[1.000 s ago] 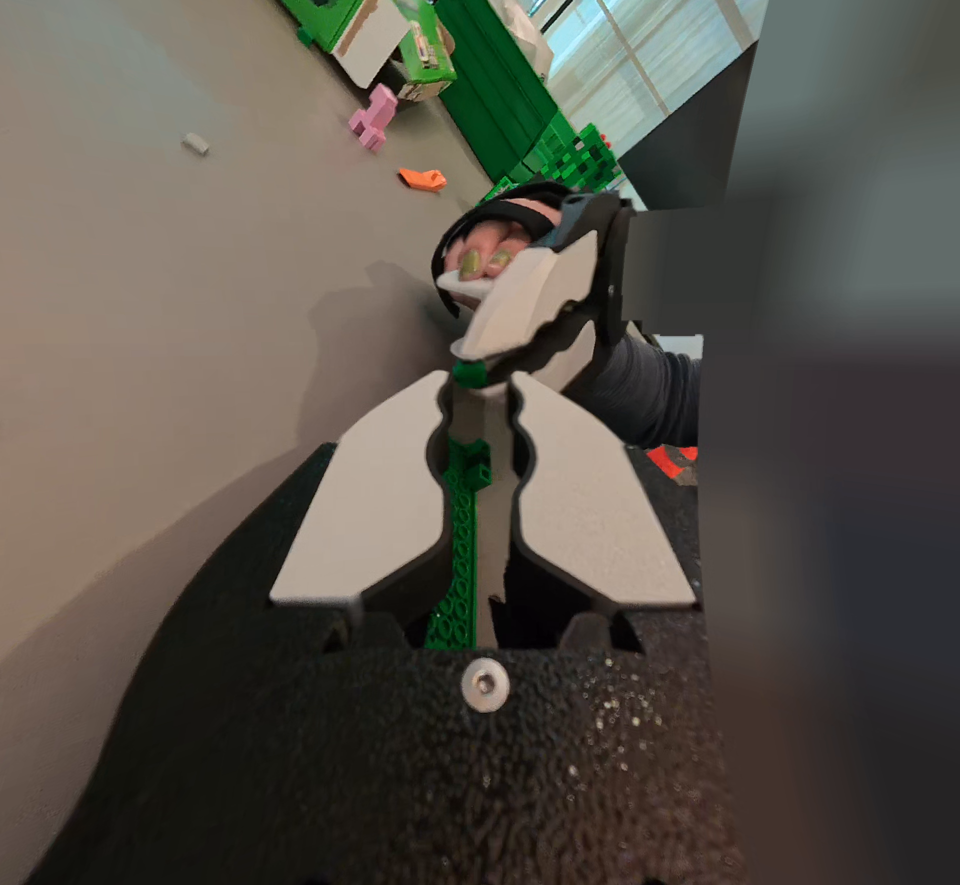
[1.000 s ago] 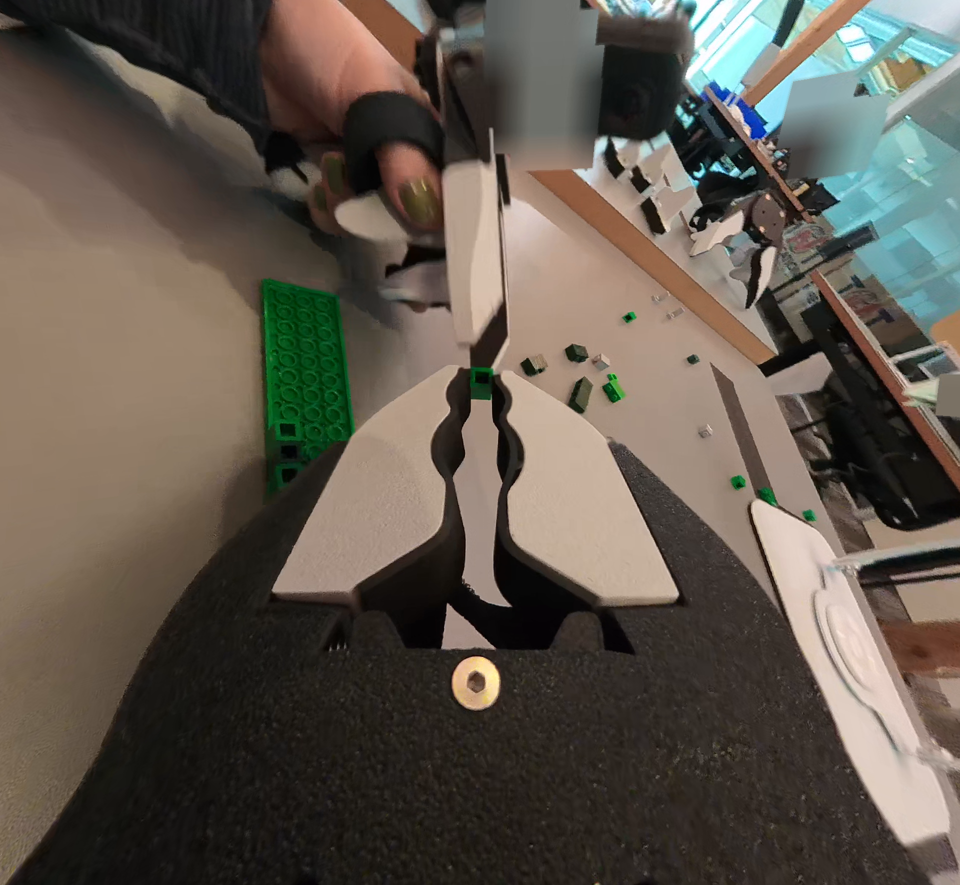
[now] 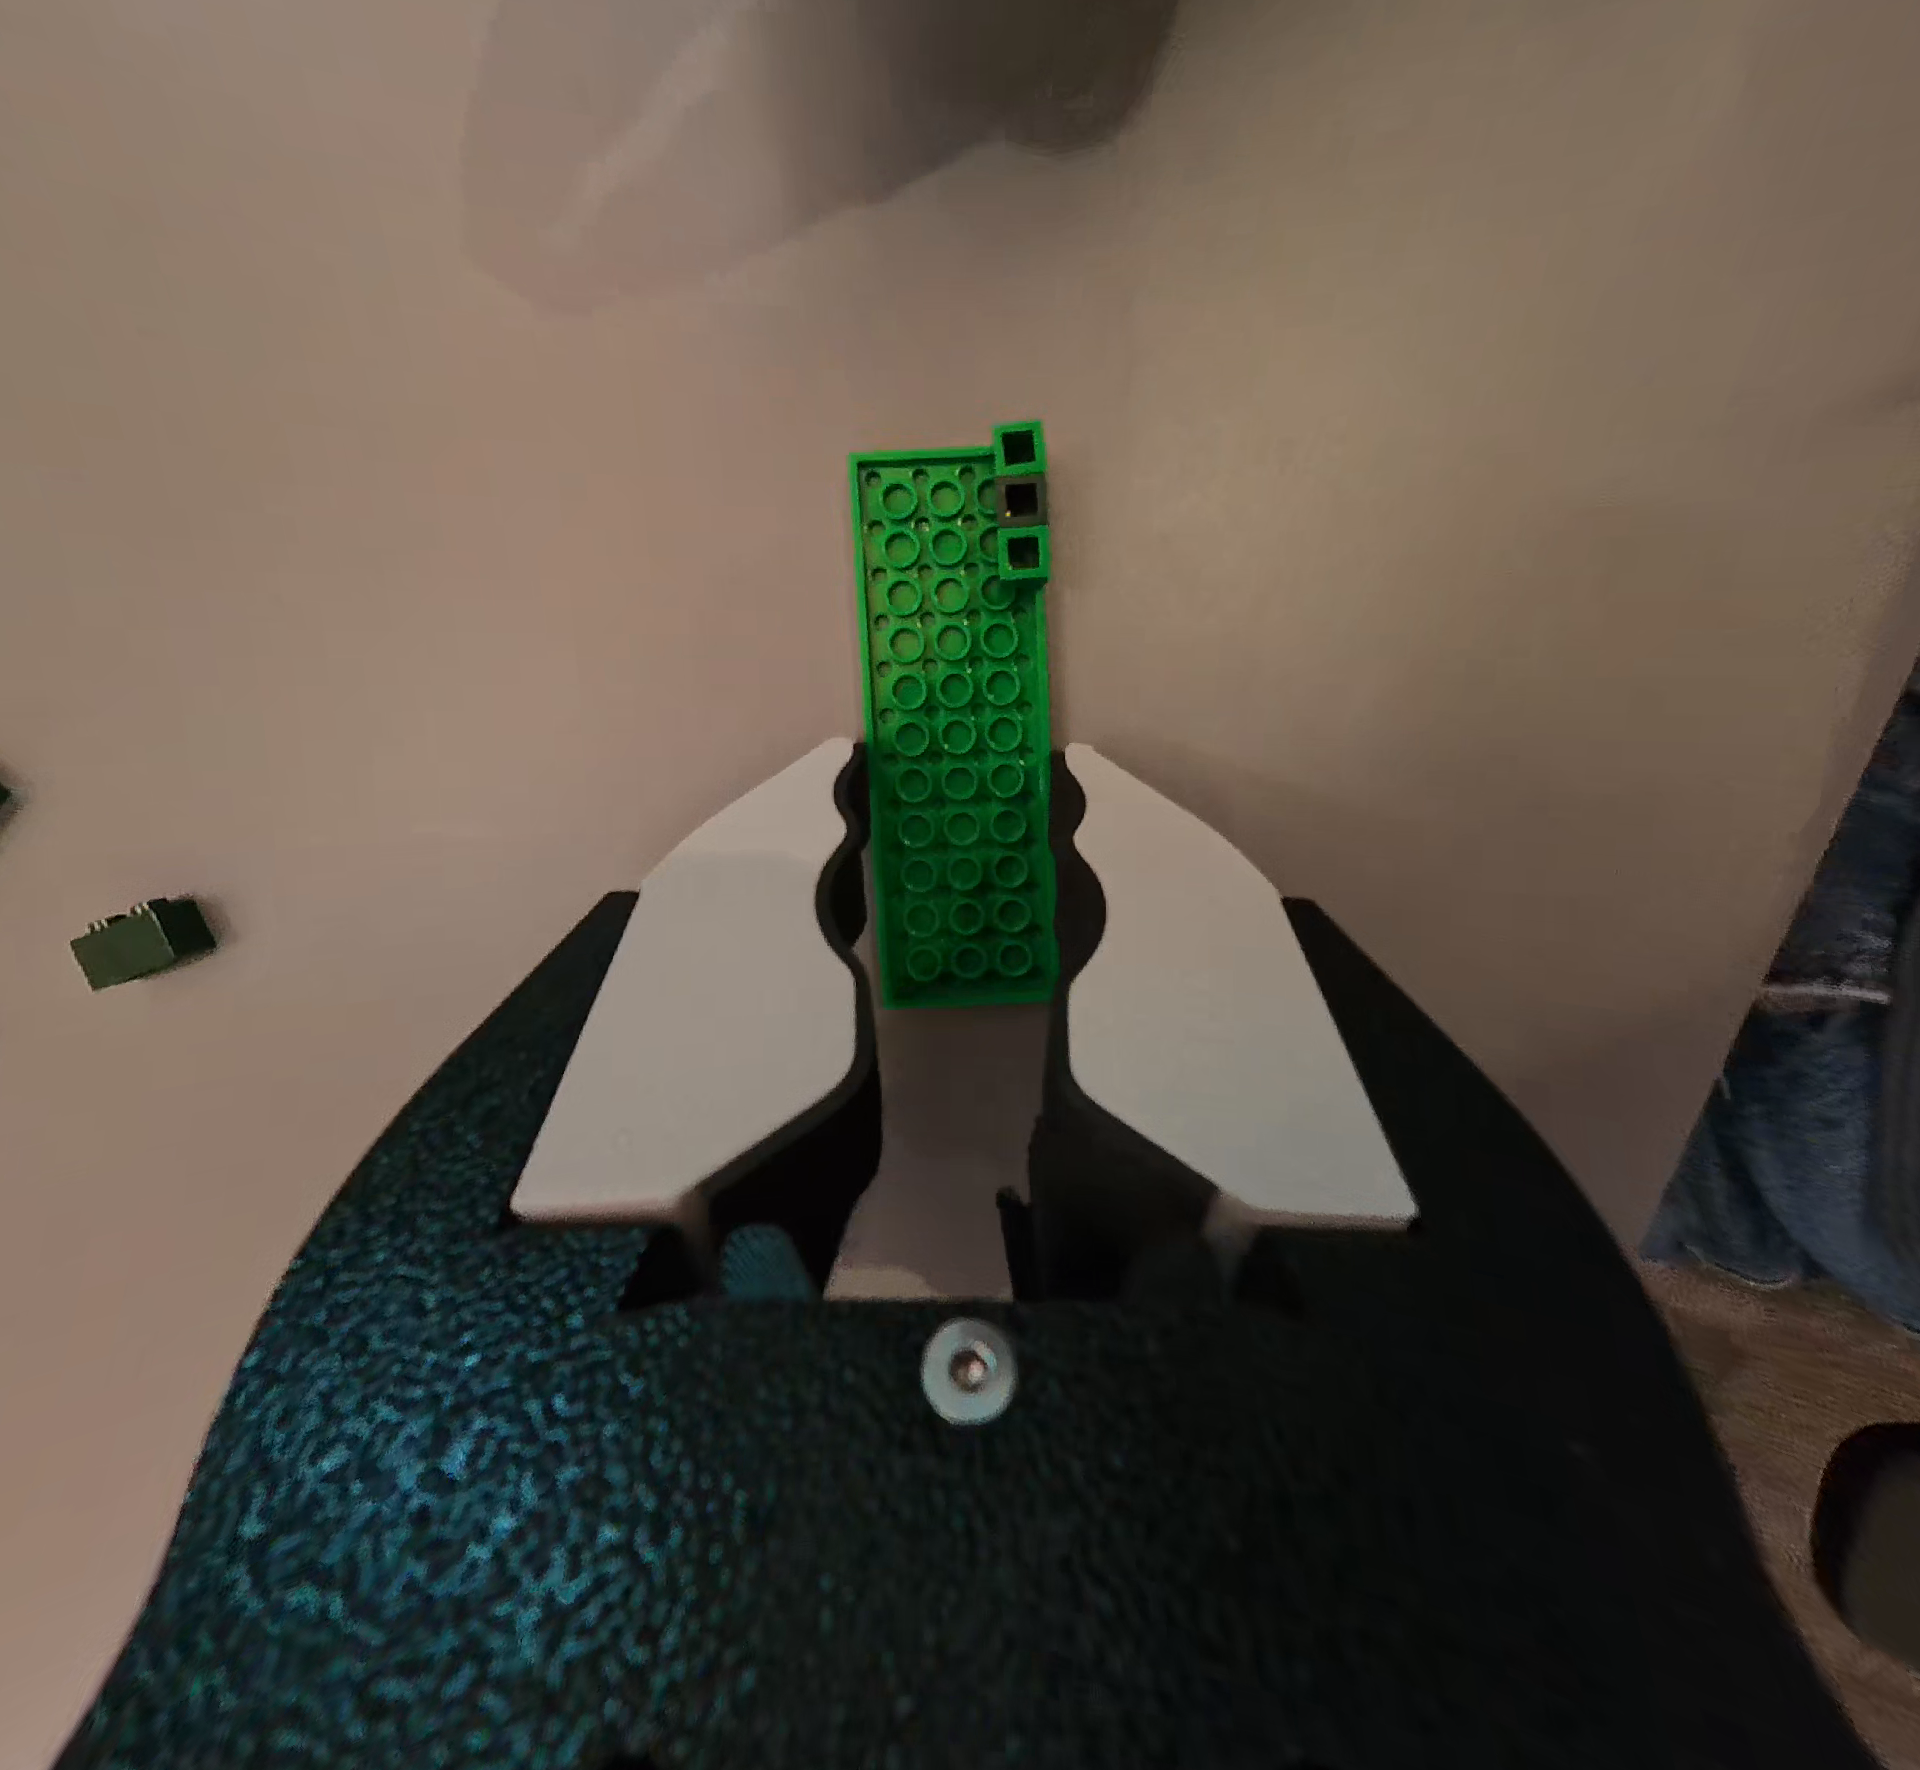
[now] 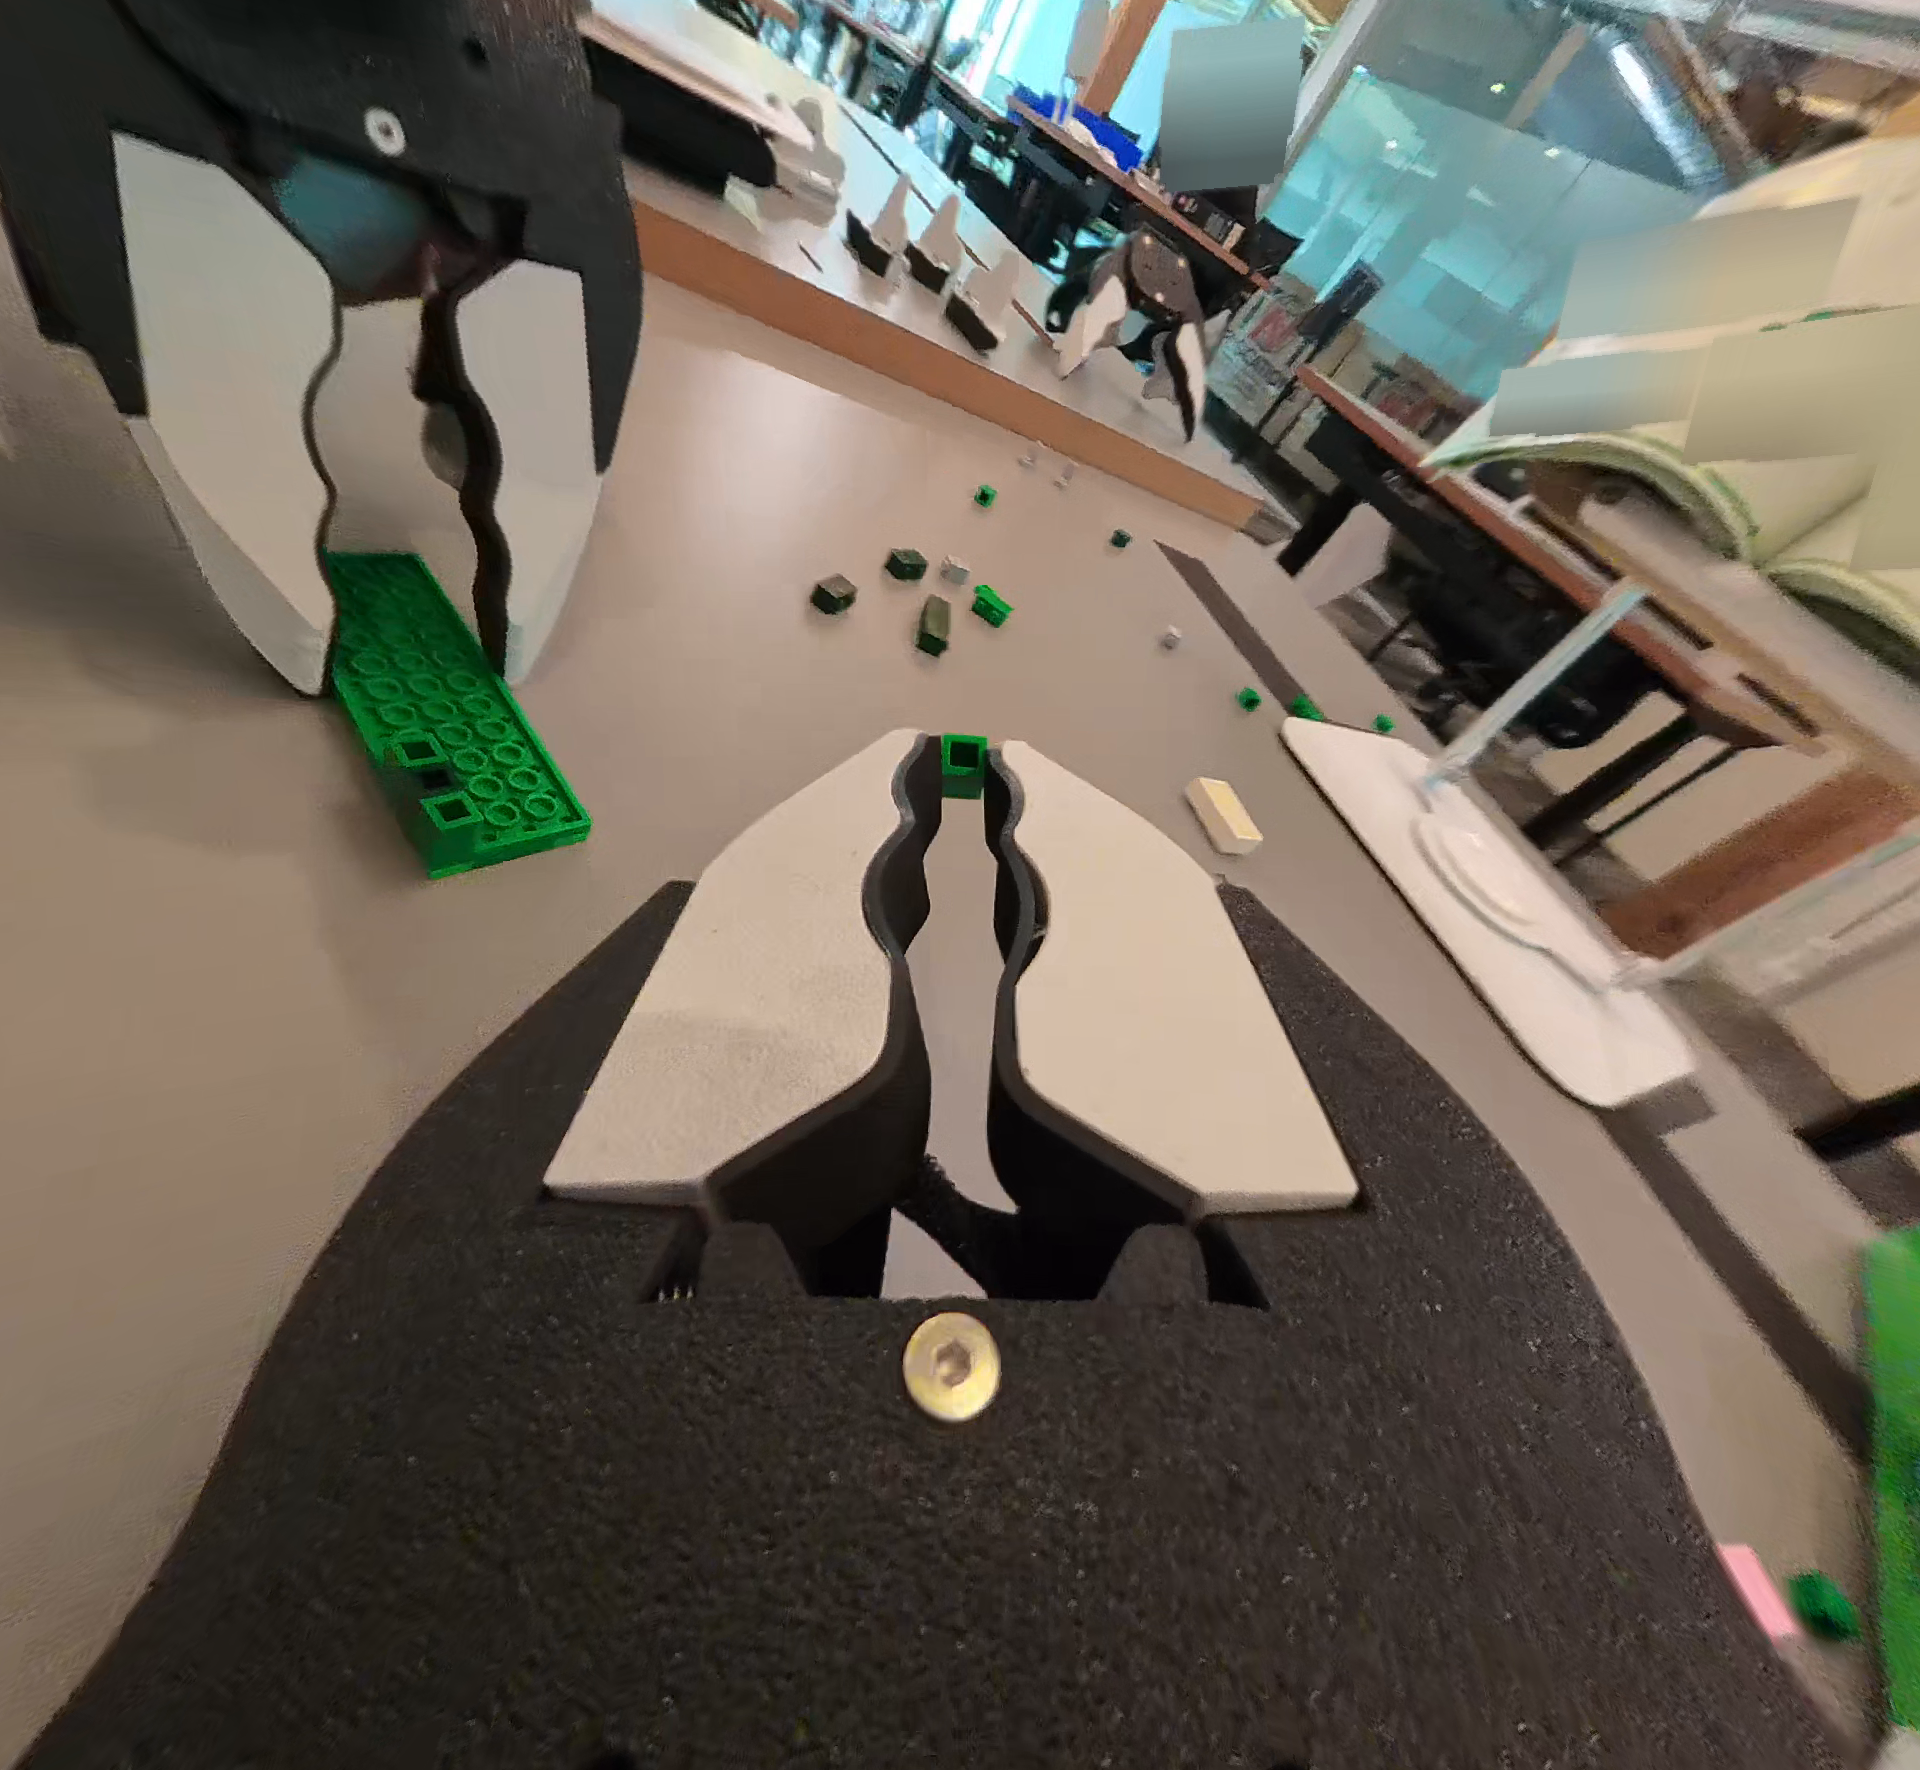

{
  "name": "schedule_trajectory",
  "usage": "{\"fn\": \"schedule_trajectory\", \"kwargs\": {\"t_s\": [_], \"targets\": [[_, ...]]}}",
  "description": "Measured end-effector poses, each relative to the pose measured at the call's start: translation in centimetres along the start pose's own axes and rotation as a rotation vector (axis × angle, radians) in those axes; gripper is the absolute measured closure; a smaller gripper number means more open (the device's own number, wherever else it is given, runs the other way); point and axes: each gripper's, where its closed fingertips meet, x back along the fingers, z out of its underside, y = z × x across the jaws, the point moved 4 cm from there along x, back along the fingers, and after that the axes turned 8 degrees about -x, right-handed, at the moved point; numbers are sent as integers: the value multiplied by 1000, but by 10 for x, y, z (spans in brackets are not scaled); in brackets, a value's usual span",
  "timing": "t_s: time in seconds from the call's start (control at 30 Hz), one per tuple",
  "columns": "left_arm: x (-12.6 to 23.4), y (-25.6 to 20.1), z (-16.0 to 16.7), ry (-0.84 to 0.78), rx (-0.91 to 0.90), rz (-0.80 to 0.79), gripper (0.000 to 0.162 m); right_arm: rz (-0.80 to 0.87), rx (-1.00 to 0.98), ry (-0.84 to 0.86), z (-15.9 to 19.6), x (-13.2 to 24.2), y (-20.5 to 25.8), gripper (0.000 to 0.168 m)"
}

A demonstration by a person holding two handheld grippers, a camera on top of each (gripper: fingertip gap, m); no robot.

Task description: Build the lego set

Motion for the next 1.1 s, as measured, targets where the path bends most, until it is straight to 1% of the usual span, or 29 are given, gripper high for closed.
{"fn": "schedule_trajectory", "kwargs": {"t_s": [0.07,0.2,0.33,0.47,0.57,0.67,0.73,0.83,0.97,1.1], "targets": [[-1,0,-2,-30,36,-23,130,32,41,5,0,-2,0,160],[-2,-1,-5,-63,99,-58,130,112,47,-21,-4,-1,-9,160],[11,-3,-19,-195,183,-122,130,169,60,-11,-3,0,-14,160],[25,-5,-20,-283,217,-210,130,177,89,22,0,-1,-12,160],[29,-12,-14,-309,251,-217,130,186,86,26,1,2,-12,160],[38,-12,-8,-334,273,-268,130,174,123,37,1,2,-7,161],[48,-7,-9,-371,292,-296,130,164,155,46,2,1,-4,161],[58,10,-19,-439,287,-326,130,157,121,24,1,5,-6,161],[49,32,-34,-451,273,-313,130,136,142,30,2,10,-1,161],[33,50,-52,-405,192,-274,130,123,18,-38,-2,14,-12,161]]}}
